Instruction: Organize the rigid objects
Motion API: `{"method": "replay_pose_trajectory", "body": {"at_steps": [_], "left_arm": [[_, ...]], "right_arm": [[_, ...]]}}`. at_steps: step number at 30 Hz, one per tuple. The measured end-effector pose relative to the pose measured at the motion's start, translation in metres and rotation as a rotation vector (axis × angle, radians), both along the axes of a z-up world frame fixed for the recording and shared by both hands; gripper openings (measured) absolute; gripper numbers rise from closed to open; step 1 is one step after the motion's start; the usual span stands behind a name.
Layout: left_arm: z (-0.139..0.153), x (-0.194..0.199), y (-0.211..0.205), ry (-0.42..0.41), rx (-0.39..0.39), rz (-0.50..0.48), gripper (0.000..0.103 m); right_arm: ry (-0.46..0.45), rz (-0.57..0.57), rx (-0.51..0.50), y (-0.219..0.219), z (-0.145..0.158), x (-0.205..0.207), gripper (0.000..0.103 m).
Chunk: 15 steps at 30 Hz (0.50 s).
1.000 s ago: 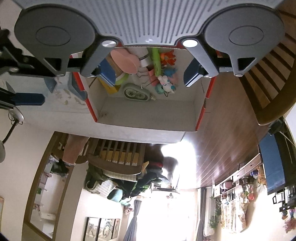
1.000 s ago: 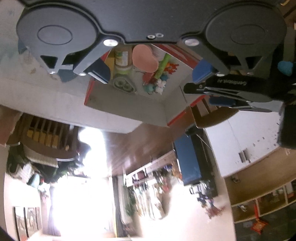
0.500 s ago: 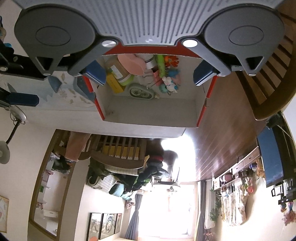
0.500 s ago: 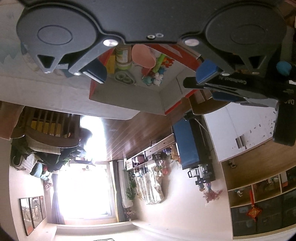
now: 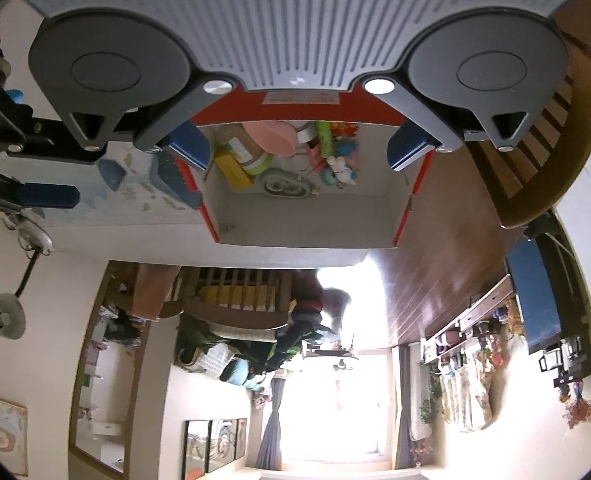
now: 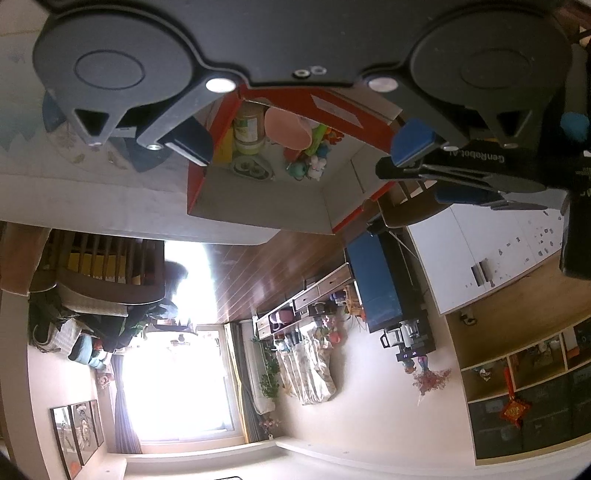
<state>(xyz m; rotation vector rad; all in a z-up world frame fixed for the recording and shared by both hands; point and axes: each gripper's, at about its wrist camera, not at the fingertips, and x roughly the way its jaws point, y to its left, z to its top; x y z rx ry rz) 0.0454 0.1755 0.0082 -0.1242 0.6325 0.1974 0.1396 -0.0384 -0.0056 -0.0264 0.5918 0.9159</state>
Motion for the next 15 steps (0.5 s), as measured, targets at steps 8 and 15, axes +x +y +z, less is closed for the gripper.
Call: {"method": "replay_pose_trajectory", "body": {"at_steps": [8, 15], "left_arm": [[0.0002, -0.0017, -0.0079, -0.003, 0.018, -0.017, 0.103], [-0.0014, -0.0043, -0.0088, -0.01, 0.005, -0.03, 0.103]], "right_arm": [[-0.004, 0.002, -0.003, -0.0036, 0.0023, -0.0039, 0.103], [0.002, -0.001, -0.009, -0.0036, 0.0016, -0.0034, 0.103]]}}
